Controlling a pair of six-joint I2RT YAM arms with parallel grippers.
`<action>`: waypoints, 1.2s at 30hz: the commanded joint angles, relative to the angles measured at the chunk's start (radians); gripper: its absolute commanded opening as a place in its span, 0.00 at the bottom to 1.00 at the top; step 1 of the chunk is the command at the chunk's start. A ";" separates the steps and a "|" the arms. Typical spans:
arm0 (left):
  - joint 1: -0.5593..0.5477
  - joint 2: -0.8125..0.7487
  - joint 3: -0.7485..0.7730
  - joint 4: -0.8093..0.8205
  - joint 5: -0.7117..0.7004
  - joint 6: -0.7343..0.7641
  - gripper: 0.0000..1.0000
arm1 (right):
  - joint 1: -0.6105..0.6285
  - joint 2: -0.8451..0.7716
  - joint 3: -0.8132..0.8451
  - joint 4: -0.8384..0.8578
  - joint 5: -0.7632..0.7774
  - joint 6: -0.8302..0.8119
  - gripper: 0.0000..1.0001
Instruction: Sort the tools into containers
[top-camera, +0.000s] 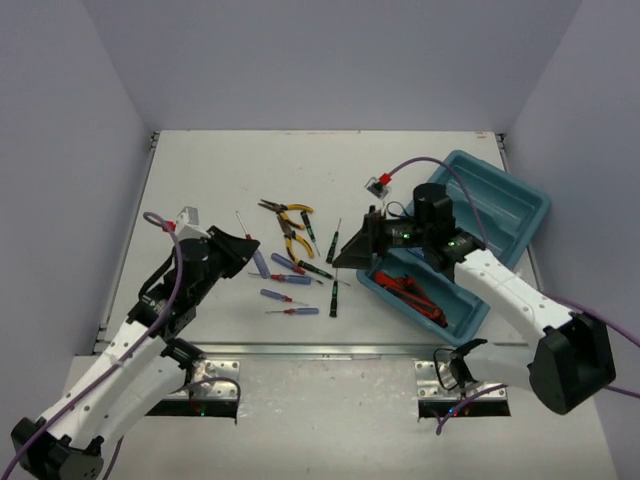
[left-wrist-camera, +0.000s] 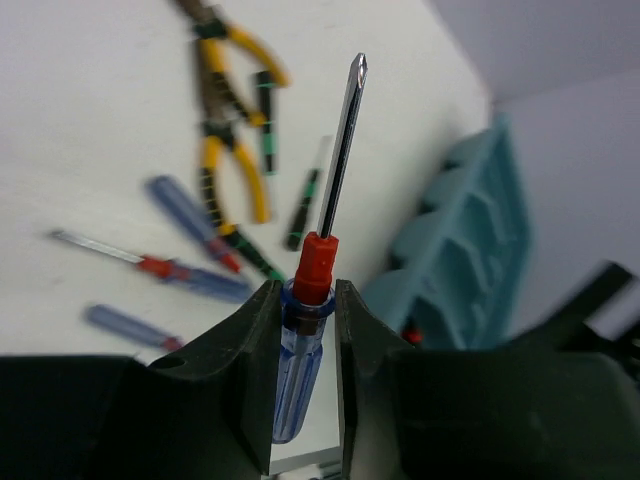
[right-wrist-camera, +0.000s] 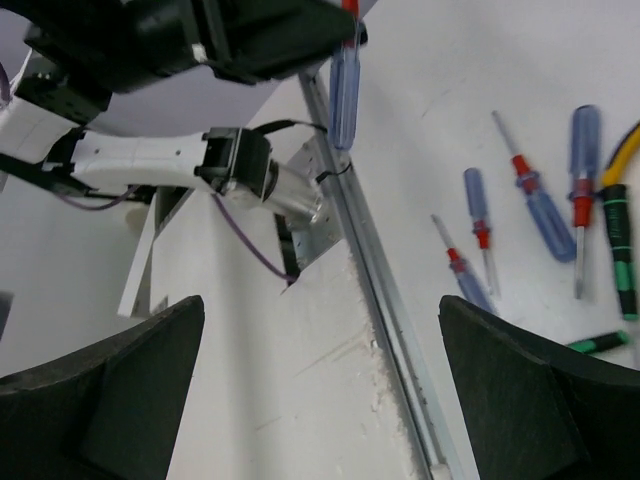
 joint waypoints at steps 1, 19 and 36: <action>-0.019 -0.008 -0.042 0.447 0.310 -0.027 0.00 | 0.153 0.088 0.088 0.160 0.044 0.015 0.99; -0.095 0.052 -0.122 0.799 0.439 -0.155 0.00 | 0.274 0.289 0.165 0.454 0.125 0.165 0.29; 0.038 0.103 0.227 -0.120 0.029 0.112 1.00 | 0.019 0.121 0.300 -0.804 0.906 -0.796 0.00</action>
